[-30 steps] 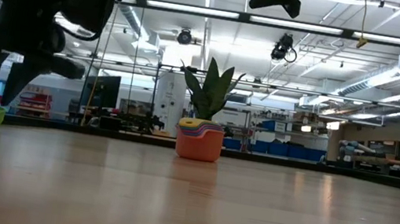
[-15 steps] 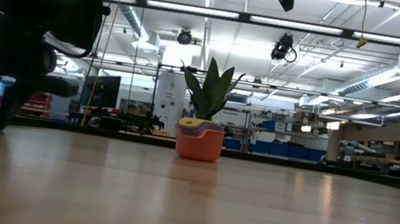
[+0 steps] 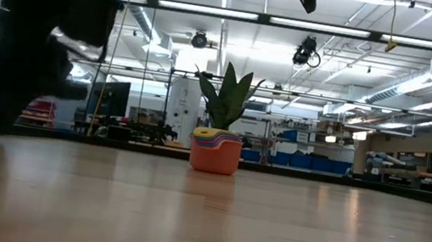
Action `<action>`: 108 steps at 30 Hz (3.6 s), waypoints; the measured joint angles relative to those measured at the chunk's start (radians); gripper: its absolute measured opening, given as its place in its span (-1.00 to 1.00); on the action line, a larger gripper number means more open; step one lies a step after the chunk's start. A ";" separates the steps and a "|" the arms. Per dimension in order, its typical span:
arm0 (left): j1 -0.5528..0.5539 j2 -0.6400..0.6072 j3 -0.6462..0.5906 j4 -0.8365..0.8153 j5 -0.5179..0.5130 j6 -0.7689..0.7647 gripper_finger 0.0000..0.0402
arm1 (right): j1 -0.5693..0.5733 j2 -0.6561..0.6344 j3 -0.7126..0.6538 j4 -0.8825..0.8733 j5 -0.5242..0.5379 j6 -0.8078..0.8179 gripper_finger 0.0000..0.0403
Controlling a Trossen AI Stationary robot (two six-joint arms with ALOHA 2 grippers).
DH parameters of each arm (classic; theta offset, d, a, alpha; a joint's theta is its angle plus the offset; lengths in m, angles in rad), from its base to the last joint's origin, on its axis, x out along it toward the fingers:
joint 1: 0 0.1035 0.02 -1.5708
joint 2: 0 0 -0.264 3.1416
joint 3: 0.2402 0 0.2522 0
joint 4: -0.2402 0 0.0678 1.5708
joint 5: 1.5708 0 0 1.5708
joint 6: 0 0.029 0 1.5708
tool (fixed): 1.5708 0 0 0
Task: Nest measuring cups in basket
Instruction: Stack the green measuring cup on top of the yellow measuring cup
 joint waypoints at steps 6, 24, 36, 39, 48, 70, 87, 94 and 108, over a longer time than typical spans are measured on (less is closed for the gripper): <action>0.024 -0.013 0.177 -0.017 -0.001 0.337 -0.92 | -0.022 -0.014 0.000 -0.005 -0.002 0.047 -0.98; 0.356 0.058 0.792 -0.075 0.005 1.009 -0.92 | -0.030 -0.178 0.000 -0.049 0.041 0.022 -0.99; 0.348 0.423 1.116 -0.076 0.112 1.097 -0.93 | -0.030 -0.174 0.000 -0.077 0.079 0.024 -0.99; 0.345 0.489 1.152 -0.077 0.120 1.109 -0.93 | -0.030 -0.174 0.000 -0.077 0.078 0.024 -0.99; 0.337 0.615 1.159 -0.078 0.164 1.108 -0.93 | -0.030 -0.174 0.000 -0.078 0.078 0.025 -0.99; 0.330 0.680 1.159 -0.081 0.188 1.094 -0.50 | -0.030 -0.174 0.000 -0.086 0.078 0.029 -0.99; 0.344 0.647 1.382 -0.576 -0.027 1.274 -0.48 | -0.030 -0.175 0.000 -0.151 0.071 0.102 -0.99; 0.365 0.646 1.163 -0.468 -0.071 1.281 -0.55 | -0.030 -0.177 0.000 -0.146 0.070 0.093 -0.99; 0.303 0.634 1.023 -0.290 0.105 1.299 -0.70 | -0.029 -0.177 0.000 -0.138 0.070 0.081 -0.99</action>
